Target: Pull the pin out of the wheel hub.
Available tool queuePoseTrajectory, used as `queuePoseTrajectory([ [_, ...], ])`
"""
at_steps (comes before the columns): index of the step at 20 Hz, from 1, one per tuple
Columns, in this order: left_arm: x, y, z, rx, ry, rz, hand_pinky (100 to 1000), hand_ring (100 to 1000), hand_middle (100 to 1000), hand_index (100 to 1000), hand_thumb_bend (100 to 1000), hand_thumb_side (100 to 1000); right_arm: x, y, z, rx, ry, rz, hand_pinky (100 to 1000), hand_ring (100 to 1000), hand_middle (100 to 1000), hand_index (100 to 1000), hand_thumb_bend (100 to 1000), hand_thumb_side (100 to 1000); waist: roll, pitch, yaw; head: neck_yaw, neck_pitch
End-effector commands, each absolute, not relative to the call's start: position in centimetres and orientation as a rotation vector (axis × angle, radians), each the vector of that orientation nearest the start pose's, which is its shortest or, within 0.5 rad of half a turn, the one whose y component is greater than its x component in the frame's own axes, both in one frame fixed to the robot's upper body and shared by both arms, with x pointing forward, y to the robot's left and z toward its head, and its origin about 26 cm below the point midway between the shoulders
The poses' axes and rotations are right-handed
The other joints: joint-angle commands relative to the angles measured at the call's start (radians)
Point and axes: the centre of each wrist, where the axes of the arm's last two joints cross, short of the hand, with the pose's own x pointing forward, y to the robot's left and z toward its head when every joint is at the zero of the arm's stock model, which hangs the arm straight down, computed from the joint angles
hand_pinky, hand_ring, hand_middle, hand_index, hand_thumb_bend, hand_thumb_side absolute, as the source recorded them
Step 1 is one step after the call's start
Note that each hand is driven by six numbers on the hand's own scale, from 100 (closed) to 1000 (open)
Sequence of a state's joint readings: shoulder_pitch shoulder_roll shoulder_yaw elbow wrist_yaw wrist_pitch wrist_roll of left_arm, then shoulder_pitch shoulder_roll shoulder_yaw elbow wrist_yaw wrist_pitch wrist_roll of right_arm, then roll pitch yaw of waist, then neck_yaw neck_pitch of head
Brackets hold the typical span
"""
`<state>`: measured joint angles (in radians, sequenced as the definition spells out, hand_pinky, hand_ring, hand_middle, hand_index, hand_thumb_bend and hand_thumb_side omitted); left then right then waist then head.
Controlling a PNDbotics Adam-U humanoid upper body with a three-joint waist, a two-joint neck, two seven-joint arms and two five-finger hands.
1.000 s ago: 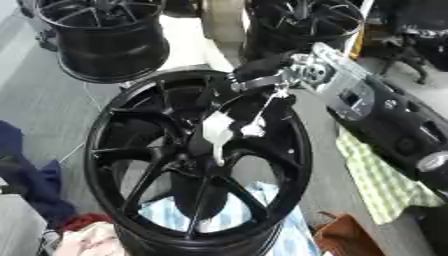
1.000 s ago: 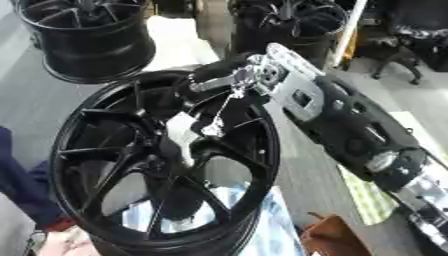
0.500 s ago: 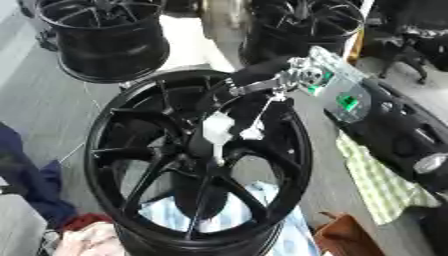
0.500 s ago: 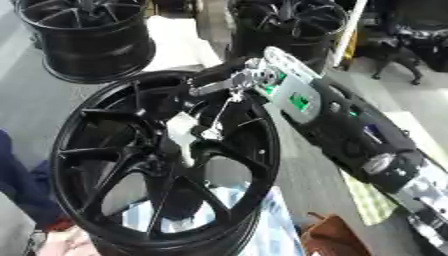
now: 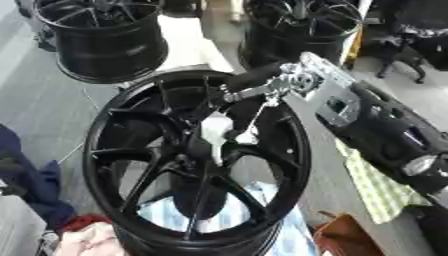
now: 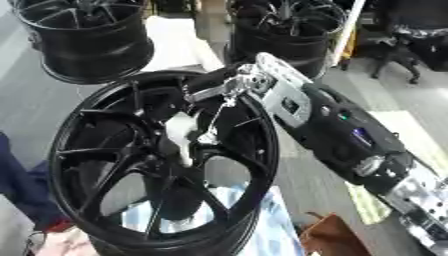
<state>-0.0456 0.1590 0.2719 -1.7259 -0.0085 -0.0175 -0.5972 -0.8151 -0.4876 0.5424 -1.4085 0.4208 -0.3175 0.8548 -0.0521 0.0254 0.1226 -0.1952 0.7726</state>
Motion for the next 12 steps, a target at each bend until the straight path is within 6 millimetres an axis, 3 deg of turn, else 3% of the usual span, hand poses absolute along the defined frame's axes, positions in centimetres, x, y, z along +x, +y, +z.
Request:
queuePoseTrajectory([
  [1, 27.98, 34.19, 6.84, -0.078, -1.740, -0.499, 688, 1000, 696, 915, 100, 855, 40.77, -17.34, 19.70, -0.142, -1.396, 2.259, 890, 892, 763, 903, 100, 243, 0.005, -0.006, 0.001, -0.001, -0.003],
  [4, 27.99, 34.19, 6.85, -0.078, -1.741, -0.498, 688, 1000, 696, 915, 100, 855, 40.75, -17.30, 19.78, -0.146, -1.416, 2.253, 879, 868, 701, 845, 100, 244, 0.004, -0.006, 0.002, -0.001, -0.003],
  [9, 28.00, 34.18, 6.85, -0.079, -1.740, -0.498, 688, 1000, 695, 915, 100, 855, 40.73, -17.36, 20.11, -0.152, -1.482, 2.215, 835, 786, 503, 648, 100, 249, 0.004, -0.007, 0.002, 0.000, -0.003],
  [12, 27.98, 34.21, 6.84, -0.078, -1.739, -0.496, 688, 1000, 695, 915, 100, 855, 40.65, -17.58, 20.69, -0.159, -1.531, 2.181, 826, 769, 480, 625, 100, 253, 0.004, -0.008, 0.001, 0.002, -0.003],
])
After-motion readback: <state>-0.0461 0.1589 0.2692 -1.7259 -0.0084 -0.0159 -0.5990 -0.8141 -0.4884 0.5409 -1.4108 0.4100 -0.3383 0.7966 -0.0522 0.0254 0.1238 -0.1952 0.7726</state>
